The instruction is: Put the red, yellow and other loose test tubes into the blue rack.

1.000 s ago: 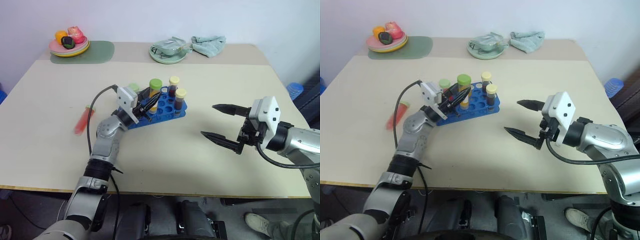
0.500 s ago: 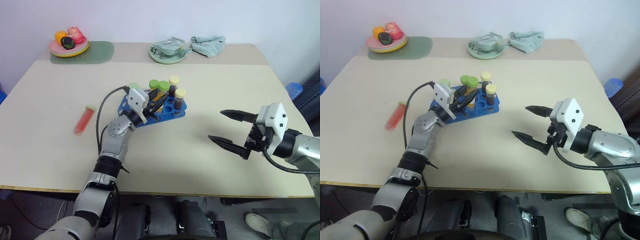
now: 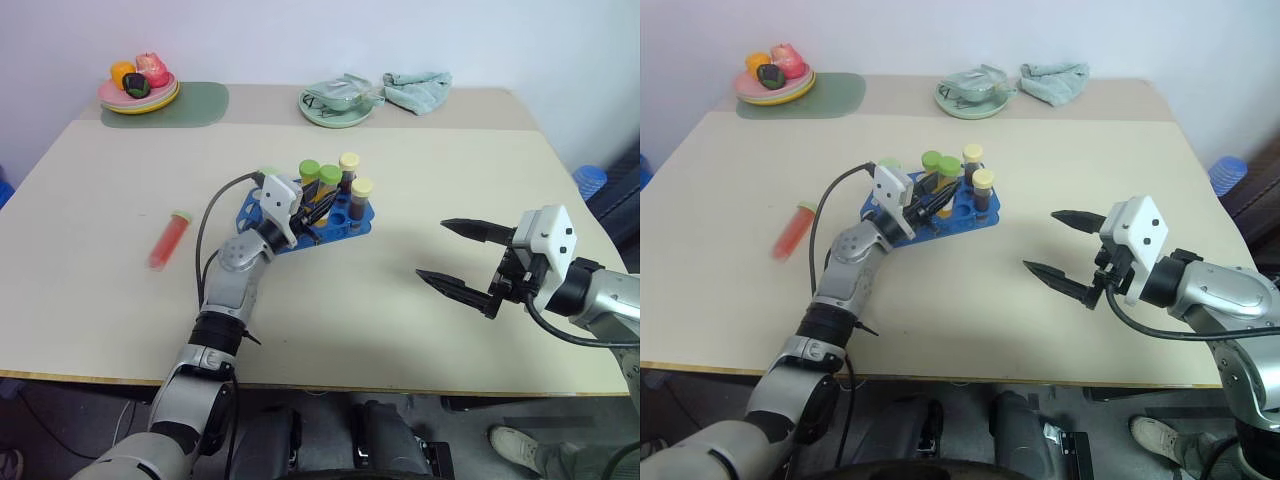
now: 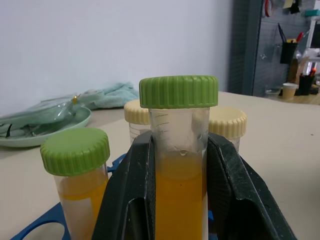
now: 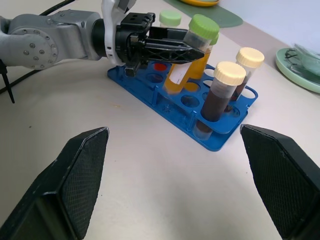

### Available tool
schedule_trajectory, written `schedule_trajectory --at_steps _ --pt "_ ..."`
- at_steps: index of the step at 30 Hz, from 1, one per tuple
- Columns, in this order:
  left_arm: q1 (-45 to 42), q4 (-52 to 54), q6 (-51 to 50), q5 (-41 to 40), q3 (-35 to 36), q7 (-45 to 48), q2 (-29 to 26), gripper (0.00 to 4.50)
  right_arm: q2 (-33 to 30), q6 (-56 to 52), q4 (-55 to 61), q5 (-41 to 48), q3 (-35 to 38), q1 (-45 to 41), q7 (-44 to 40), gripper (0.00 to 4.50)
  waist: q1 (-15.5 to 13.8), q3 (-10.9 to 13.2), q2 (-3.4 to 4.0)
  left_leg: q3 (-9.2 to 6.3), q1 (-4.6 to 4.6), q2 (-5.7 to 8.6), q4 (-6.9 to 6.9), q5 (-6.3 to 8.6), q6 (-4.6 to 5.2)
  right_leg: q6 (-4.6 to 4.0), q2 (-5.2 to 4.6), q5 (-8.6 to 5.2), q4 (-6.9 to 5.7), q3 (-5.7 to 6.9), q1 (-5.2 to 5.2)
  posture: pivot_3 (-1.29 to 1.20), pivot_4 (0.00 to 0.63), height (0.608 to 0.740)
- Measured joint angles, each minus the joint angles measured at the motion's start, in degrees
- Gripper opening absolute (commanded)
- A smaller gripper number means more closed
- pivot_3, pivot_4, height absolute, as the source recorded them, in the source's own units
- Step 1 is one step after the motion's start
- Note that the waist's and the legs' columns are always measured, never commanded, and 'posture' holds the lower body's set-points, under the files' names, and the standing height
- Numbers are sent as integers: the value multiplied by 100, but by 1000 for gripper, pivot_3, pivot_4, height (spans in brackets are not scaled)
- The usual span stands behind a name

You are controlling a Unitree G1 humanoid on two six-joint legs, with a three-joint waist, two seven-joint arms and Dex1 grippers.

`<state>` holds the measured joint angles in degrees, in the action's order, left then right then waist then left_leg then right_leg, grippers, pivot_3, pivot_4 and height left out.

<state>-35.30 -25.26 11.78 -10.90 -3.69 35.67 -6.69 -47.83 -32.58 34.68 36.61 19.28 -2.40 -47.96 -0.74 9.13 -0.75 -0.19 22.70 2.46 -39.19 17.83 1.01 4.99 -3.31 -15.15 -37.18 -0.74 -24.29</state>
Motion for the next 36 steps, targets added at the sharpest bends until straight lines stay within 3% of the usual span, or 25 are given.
schedule_trajectory --at_steps 3,4,8,15,22,26,30,33,36 --pt "22 -87 123 15 12 61 3 774 0 0 2 23 0 -8 43 4328 2 0 0 0 -1 0 0 0 0 0 0 0 0 0 0 0 150 740" --pt "22 -146 174 7 28 101 9 1817 0 -2 2 27 0 -17 55 4328 1 0 0 0 -1 0 0 0 0 0 0 0 0 0 0 0 150 740" --pt "135 -656 679 -42 106 319 109 3660 -9 -34 21 73 0 -113 124 4328 0 0 1 0 0 0 0 0 0 0 0 0 1 0 -1 0 150 740" --pt "289 -106 680 -830 564 727 -3 3660 -40 -81 27 75 -33 -289 163 4328 13 0 1 0 0 -3 0 0 0 0 0 0 -1 0 -2 0 150 740" --pt "211 1140 -1124 -1960 1677 -203 -817 3660 11 -18 -65 49 -309 -419 154 4328 11 0 0 -1 0 -4 -3 -3 -5 0 0 0 -5 0 -2 0 150 740" --pt "-180 1530 -2481 -2169 2145 -1173 -1676 3660 69 79 -183 6 -501 -543 122 4328 6 1 -2 -1 0 -4 -4 -13 -24 0 2 0 -5 1 -2 0 150 740" --pt "-371 1591 -4385 -1789 2058 -1881 -2934 3660 138 178 -313 -58 -707 -663 62 4328 29 1 -2 -1 -2 -4 0 -13 -23 0 7 0 -7 -1 -4 0 150 740" --pt "-735 1482 -6039 -1580 1583 -1881 -3783 3660 164 276 -395 -138 -801 -710 11 4328 11 6 -12 -3 0 -3 -2 -13 -23 1 9 0 -10 1 -3 0 150 740" --pt "-1404 1147 -7262 -1451 764 -1154 -4521 3660 177 344 -471 -199 -876 -790 -26 4328 -1 7 -12 -3 1 2 -3 -14 -24 1 8 -1 -6 2 -2 0 150 740"
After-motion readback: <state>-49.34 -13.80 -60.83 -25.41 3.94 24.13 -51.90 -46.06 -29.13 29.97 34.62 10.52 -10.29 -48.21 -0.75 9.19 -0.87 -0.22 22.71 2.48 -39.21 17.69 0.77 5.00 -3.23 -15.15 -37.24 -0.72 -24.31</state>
